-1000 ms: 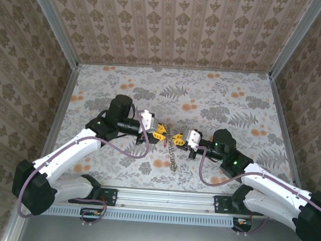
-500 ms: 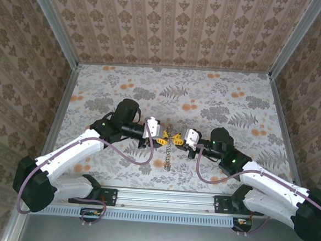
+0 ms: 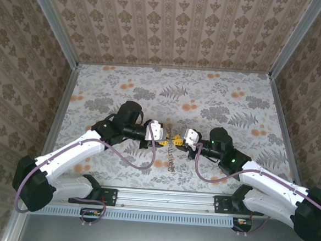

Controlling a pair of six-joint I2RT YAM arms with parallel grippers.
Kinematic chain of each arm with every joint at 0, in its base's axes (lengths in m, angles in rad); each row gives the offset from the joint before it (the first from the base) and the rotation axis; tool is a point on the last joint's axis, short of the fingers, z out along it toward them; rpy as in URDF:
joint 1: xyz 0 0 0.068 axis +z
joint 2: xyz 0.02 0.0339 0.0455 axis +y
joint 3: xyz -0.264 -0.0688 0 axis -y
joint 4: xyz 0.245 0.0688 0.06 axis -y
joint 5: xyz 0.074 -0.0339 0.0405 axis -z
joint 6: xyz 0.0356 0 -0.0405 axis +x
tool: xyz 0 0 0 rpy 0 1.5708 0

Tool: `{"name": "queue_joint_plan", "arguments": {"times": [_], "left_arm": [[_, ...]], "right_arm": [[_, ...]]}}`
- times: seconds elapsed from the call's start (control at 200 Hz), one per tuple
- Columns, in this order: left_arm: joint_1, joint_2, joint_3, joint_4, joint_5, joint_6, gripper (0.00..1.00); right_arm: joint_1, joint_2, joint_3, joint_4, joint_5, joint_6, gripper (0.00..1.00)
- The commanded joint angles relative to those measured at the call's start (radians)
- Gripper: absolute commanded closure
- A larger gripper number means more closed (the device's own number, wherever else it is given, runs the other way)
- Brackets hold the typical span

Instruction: Put the keys on the keyring

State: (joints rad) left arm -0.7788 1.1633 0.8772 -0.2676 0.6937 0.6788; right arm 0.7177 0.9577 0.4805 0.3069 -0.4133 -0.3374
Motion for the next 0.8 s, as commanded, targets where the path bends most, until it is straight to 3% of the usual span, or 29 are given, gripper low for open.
{"name": "queue_joint_plan", "arguments": {"times": [0.0, 0.39, 0.545, 0.795], "left_arm": [[-0.014, -0.006, 0.031, 0.005, -0.044, 0.019, 0.78], [0.008, -0.042, -0.034, 0.045, -0.043, -0.168, 0.78], [0.015, -0.038, -0.043, 0.053, -0.105, -0.254, 0.77], [0.043, 0.0, -0.05, 0.116, -0.059, -0.402, 0.69]], "right_arm": [[0.012, -0.007, 0.047, 0.076, -0.036, 0.014, 1.0], [0.012, 0.007, 0.061, 0.078, 0.07, 0.058, 1.0], [0.011, 0.015, 0.059, 0.089, 0.083, 0.079, 1.0], [0.012, 0.02, 0.055, 0.098, 0.097, 0.097, 1.0]]}}
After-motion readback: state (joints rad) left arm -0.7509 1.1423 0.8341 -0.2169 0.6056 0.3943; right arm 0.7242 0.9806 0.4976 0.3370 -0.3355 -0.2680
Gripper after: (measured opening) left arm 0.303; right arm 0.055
